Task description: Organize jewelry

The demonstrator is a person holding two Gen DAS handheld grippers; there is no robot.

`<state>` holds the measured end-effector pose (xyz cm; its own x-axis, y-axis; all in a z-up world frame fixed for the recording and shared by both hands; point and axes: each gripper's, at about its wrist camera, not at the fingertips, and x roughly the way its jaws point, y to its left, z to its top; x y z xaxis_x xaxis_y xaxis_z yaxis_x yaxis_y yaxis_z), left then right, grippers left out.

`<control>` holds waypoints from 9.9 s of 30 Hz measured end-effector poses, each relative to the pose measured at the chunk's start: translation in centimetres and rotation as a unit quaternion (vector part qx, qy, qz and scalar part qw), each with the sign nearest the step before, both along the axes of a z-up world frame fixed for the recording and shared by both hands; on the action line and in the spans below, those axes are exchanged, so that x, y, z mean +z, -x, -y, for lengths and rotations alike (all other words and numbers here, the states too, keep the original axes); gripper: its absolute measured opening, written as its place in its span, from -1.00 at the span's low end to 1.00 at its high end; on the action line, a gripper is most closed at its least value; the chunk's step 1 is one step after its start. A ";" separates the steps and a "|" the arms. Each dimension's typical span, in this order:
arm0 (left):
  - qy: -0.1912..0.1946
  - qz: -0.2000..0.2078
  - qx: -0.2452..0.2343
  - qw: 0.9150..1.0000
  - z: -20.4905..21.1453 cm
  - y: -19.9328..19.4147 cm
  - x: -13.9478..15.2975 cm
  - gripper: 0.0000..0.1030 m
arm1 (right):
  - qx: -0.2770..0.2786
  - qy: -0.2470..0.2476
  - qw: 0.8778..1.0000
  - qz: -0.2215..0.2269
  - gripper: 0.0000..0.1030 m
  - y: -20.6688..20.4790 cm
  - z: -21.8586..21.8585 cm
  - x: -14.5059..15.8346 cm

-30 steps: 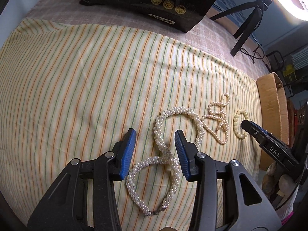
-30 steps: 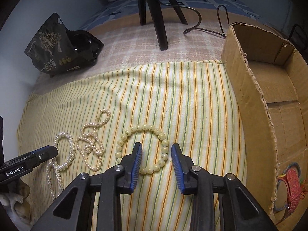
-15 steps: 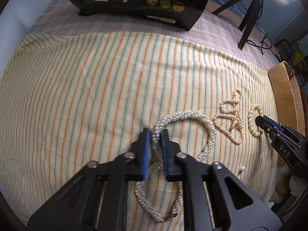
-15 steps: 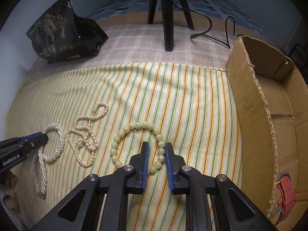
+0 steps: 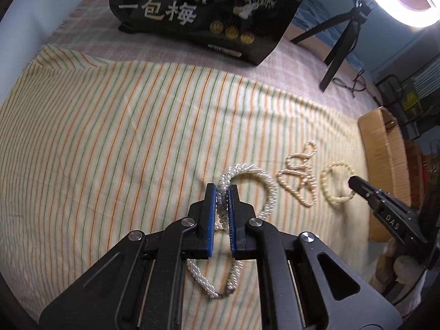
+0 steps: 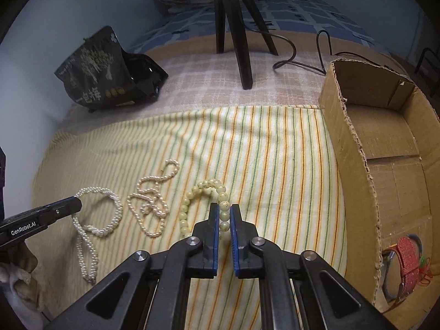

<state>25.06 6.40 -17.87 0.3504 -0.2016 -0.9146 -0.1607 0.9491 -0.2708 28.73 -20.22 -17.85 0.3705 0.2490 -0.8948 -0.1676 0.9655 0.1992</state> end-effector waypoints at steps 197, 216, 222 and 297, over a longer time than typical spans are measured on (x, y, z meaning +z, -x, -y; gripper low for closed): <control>-0.004 0.040 -0.228 0.973 11.8 17.4 -0.1 -0.52 | 0.099 -0.102 0.989 -0.033 -0.22 7.1 -0.9 2.0; -0.026 0.027 -0.237 0.971 13.0 15.8 -2.7 -0.61 | 0.097 -0.084 0.989 -0.068 -0.40 4.6 -3.5 -1.3; -0.028 0.026 -0.238 0.971 13.4 15.4 -3.1 -0.61 | 0.096 -0.089 0.989 -0.072 -0.43 4.2 -3.8 -1.8; -0.033 0.184 -0.258 0.948 23.2 12.2 8.8 -0.87 | -0.031 -0.037 0.993 0.111 -0.84 9.8 15.5 10.1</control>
